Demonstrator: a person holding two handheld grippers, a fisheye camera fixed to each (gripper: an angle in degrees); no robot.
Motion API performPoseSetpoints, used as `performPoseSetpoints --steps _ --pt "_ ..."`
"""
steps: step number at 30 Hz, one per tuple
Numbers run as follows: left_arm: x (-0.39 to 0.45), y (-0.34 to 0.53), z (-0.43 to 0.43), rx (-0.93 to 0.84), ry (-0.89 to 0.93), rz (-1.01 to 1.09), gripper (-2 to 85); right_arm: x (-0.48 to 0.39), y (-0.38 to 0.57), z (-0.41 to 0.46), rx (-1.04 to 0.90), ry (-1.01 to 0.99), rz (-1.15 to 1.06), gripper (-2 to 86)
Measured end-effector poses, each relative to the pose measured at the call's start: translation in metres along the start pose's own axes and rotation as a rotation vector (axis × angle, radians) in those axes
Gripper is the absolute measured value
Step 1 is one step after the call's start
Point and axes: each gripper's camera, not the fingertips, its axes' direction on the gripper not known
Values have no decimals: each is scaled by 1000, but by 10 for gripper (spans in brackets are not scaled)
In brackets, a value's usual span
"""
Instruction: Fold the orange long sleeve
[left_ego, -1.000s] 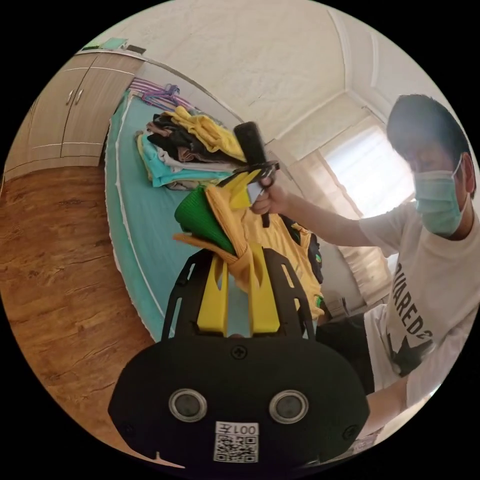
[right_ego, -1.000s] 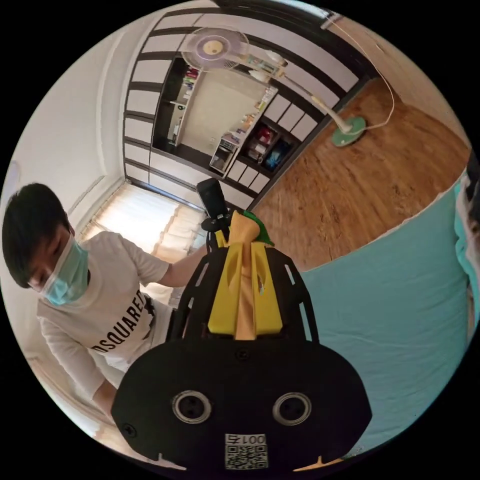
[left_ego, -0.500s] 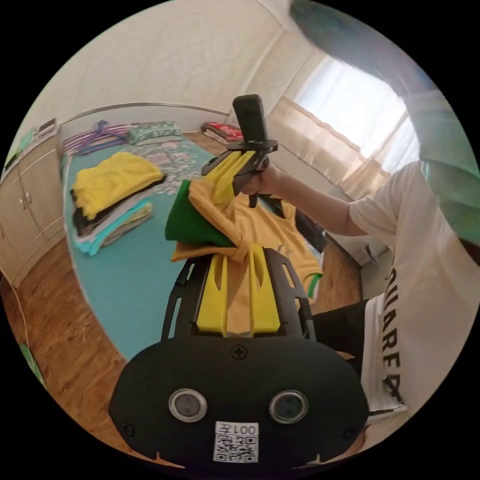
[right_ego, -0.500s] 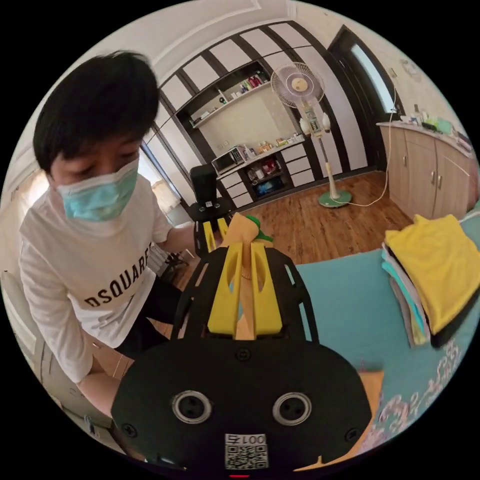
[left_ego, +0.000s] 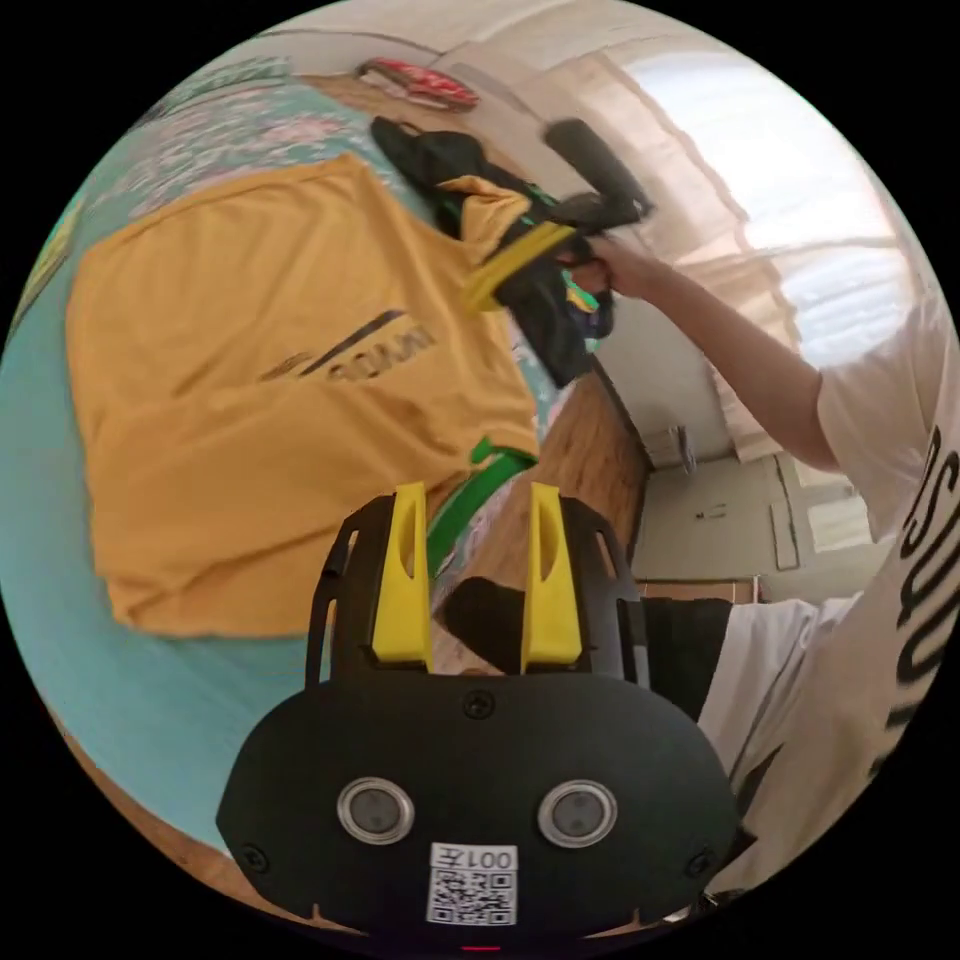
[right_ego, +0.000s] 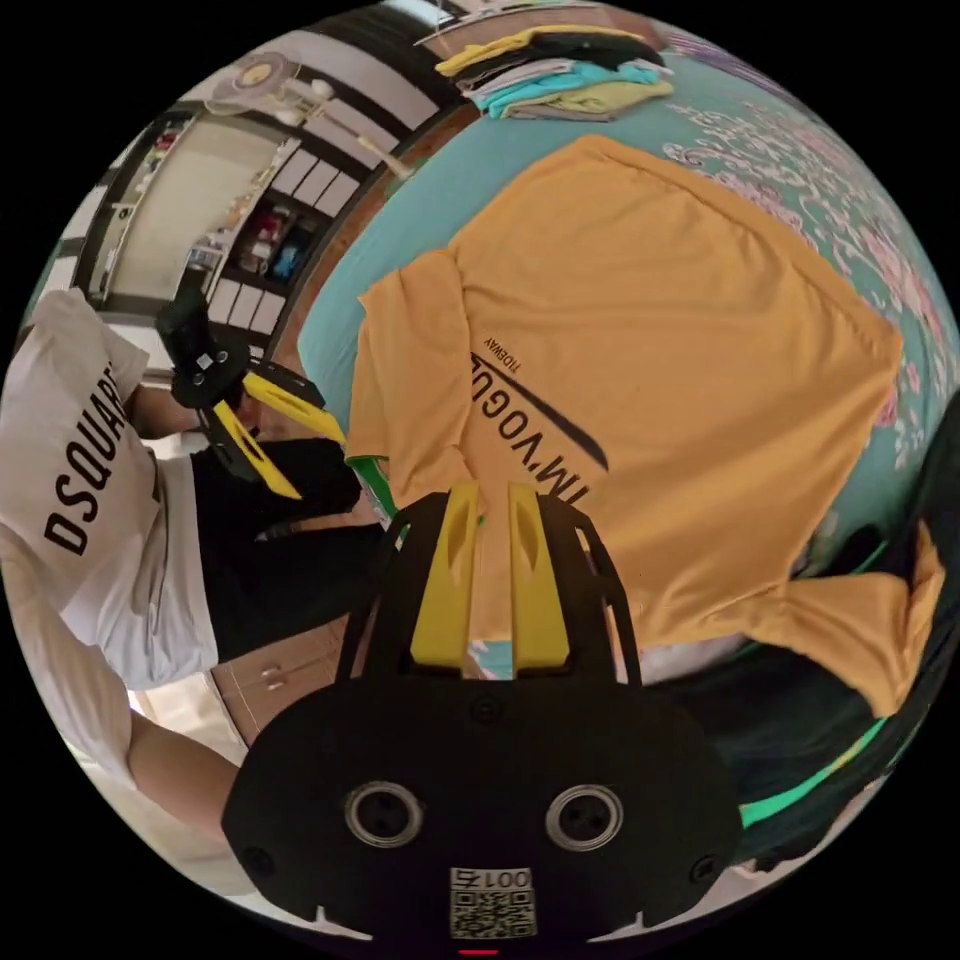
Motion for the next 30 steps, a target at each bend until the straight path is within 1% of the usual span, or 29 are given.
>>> performPoseSetpoints --steps 2,3,5,7,8,10,12,14,16,19,24,26,28,30 --pt "-23 21 -6 6 -149 -129 118 -1 15 23 107 -46 40 45" --pt "-31 25 -9 0 -203 -157 119 -2 16 28 136 -54 49 51" --pt "-64 33 -19 -47 -426 -236 123 -6 15 51 200 -46 92 72" --pt "-89 33 -26 -59 -549 -289 123 -7 9 72 198 -36 124 84" --pt "-102 31 -31 -28 -570 -305 120 -7 4 88 167 -6 143 89" --pt "-115 26 -33 15 -546 -294 114 -9 -4 112 127 -17 160 90" --pt "-124 18 -25 -2 -511 -251 97 -15 -12 131 87 -12 163 82" --pt "-128 11 -4 -78 -505 -185 54 -27 -22 140 80 126 177 55" --pt "-128 13 6 -110 -535 -180 19 -30 -29 144 52 161 177 37" --pt "-121 28 1 -59 -551 -200 -3 -37 -35 131 47 192 184 25" --pt "-119 57 -26 84 -483 -275 -2 -45 -41 77 142 234 198 19" --pt "-130 66 -23 97 -423 -294 6 -18 -49 70 138 259 270 21" --pt "-142 71 -11 54 -450 -321 12 17 -59 84 108 274 322 23" --pt "-152 76 -1 16 -462 -342 21 52 -68 108 -3 264 355 26"
